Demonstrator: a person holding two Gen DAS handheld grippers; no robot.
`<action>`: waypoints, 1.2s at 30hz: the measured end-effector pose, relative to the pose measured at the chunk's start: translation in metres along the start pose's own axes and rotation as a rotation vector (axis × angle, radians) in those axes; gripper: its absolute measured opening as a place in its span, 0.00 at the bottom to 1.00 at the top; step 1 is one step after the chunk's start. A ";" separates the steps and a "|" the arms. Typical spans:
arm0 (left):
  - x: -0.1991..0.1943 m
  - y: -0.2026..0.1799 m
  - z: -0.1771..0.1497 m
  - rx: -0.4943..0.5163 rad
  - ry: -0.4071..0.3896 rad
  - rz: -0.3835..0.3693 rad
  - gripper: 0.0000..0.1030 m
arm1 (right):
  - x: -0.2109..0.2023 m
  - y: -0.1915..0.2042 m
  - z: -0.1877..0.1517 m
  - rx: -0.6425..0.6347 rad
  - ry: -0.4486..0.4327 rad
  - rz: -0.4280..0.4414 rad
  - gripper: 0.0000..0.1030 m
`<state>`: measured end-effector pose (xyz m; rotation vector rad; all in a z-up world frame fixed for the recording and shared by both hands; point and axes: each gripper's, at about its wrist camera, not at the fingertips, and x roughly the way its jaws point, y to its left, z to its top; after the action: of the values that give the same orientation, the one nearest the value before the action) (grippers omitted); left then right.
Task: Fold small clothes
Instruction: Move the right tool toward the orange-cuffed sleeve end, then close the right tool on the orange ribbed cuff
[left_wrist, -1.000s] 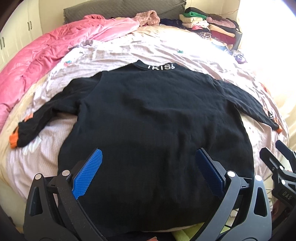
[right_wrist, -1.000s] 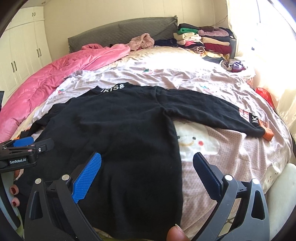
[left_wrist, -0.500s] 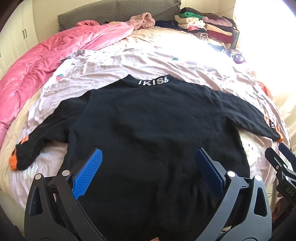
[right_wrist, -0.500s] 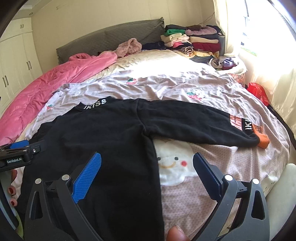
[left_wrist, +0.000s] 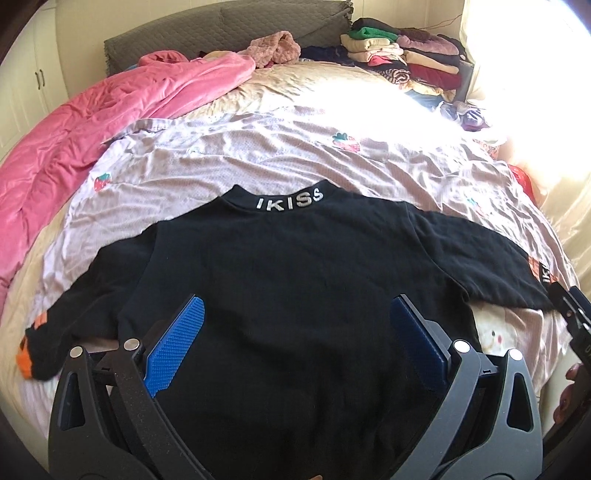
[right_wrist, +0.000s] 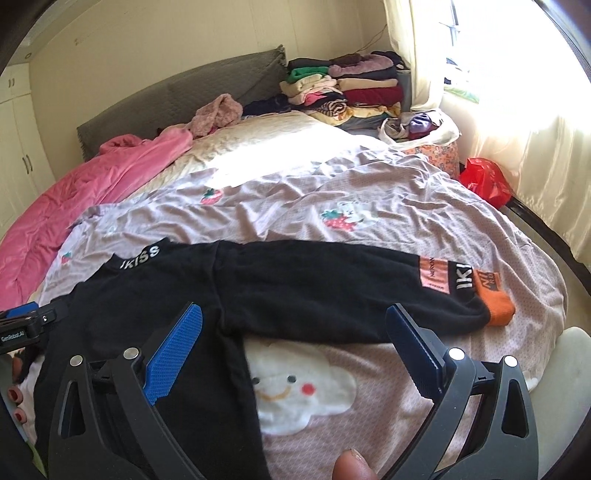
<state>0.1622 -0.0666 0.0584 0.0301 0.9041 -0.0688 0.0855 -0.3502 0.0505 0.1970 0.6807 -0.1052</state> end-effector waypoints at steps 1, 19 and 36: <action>0.002 0.000 0.004 -0.003 0.003 -0.002 0.92 | 0.002 -0.005 0.003 0.011 -0.003 -0.012 0.96; 0.068 0.006 0.033 -0.022 0.057 0.003 0.92 | 0.030 -0.093 0.019 0.172 0.011 -0.183 0.96; 0.105 -0.008 -0.002 0.072 0.101 -0.078 0.92 | 0.053 -0.155 -0.027 0.356 0.155 -0.168 0.96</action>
<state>0.2250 -0.0797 -0.0256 0.0655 1.0032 -0.1740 0.0851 -0.4977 -0.0261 0.4939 0.8300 -0.3767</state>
